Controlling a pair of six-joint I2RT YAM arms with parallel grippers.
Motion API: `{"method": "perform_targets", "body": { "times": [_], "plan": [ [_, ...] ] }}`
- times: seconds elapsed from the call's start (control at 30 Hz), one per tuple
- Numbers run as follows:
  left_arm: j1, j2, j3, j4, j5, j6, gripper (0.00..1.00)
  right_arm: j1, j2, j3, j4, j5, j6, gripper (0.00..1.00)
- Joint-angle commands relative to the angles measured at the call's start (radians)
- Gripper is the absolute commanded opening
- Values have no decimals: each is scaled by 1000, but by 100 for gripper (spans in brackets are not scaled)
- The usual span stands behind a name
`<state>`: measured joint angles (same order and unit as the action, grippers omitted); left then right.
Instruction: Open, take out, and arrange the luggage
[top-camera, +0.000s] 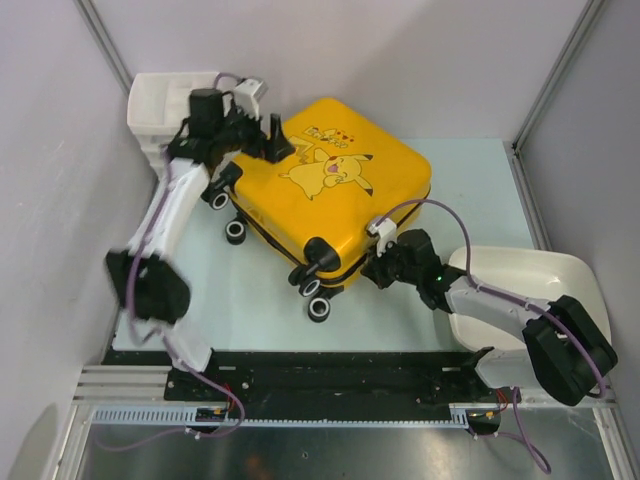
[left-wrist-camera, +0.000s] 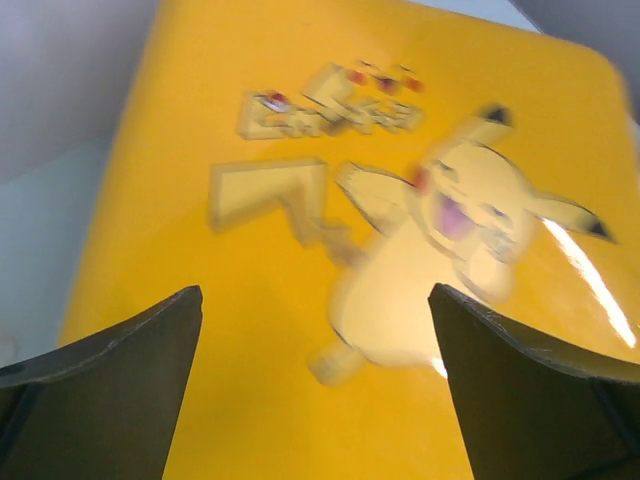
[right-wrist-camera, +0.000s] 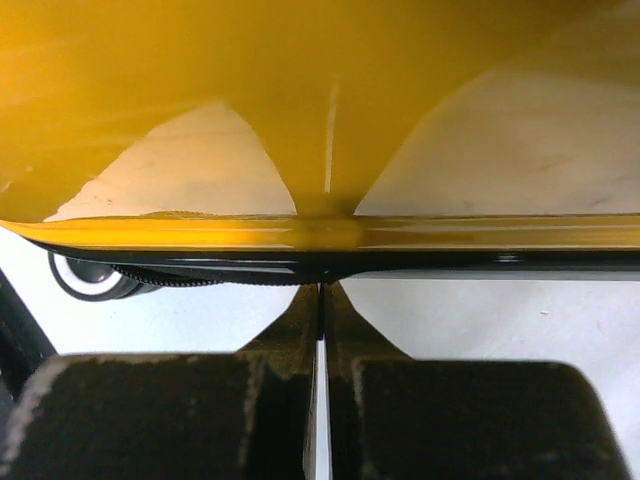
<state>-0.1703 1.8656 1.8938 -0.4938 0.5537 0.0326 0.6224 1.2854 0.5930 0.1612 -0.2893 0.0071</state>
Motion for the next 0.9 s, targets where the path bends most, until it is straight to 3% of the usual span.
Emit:
{"method": "perform_targets", "body": {
  "times": [0.0, 0.13, 0.33, 0.5, 0.73, 0.83, 0.87],
  "plan": [
    [-31, -425, -316, -72, 57, 177, 100, 109, 20, 24, 181, 117, 120, 0],
    [-89, -722, -608, -179, 61, 275, 100, 128, 8, 47, 141, 141, 152, 0],
    [-316, -893, -807, -321, -99, 337, 100, 106, -106, 25, -3, 153, 110, 0],
    [-444, -830, -808, -308, -139, 276, 100, 28, -124, 4, -18, 141, 93, 0],
    [-544, -688, -774, -276, -208, 248, 99, -7, -104, 1, 8, 134, 96, 0],
    [-555, -626, -782, -273, -282, 230, 87, -44, -118, 1, -8, 141, 90, 0],
    [-555, -620, -786, -275, -314, 236, 77, -53, -123, 1, -14, 144, 84, 0]
  ]
}}
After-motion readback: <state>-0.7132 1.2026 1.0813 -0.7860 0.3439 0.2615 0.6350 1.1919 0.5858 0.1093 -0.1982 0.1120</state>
